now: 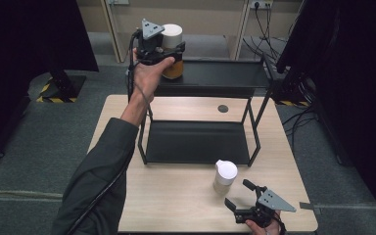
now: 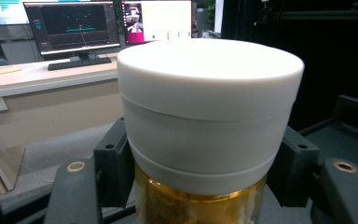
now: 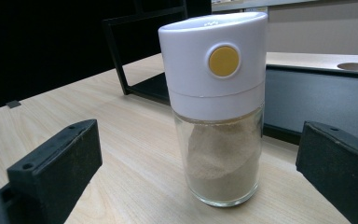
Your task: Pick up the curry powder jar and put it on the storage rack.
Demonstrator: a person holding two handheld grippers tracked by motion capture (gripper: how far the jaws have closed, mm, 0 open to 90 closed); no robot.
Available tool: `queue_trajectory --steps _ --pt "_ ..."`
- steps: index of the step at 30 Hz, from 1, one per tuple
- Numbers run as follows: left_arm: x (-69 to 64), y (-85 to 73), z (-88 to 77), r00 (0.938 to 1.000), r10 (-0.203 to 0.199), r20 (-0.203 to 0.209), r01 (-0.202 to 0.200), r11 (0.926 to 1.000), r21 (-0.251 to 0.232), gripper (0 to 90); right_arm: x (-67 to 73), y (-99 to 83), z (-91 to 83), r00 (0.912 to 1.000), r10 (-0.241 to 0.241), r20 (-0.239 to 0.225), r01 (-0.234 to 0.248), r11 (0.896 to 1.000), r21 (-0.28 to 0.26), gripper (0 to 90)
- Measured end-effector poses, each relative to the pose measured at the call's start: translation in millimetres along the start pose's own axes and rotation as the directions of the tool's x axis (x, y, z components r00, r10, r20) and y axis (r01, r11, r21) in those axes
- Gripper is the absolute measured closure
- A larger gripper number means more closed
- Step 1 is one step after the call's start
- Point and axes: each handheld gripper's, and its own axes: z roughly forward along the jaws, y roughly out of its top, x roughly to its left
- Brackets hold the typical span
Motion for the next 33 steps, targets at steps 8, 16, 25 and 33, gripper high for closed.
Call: queue_trajectory --steps 8,16,25,33 --pt "-0.2 -2.6 0.2 1.0000 -0.006 -0.006 0.006 0.9999 -0.008 35.1 0.3 0.3 0.7 1.0000 -0.003 -0.002 0.003 1.000 0.005 0.4" --pt "-2.3 0.2 -2.6 0.9989 -0.042 -0.019 0.042 0.9991 -0.002 19.4 0.3 0.3 1.1 1.0000 -0.005 -0.004 0.005 1.000 0.006 0.4" --pt "-9.8 4.5 -11.0 0.9955 -0.088 -0.034 0.089 0.9958 0.021 2.5 0.6 0.1 1.8 1.0000 -0.004 -0.005 0.004 1.000 0.007 0.5" --pt "-12.8 -1.2 -21.1 0.9971 -0.071 -0.028 0.072 0.9972 0.022 2.4 0.7 0.1 2.0 1.0000 -0.003 -0.005 0.003 1.000 0.008 0.5"
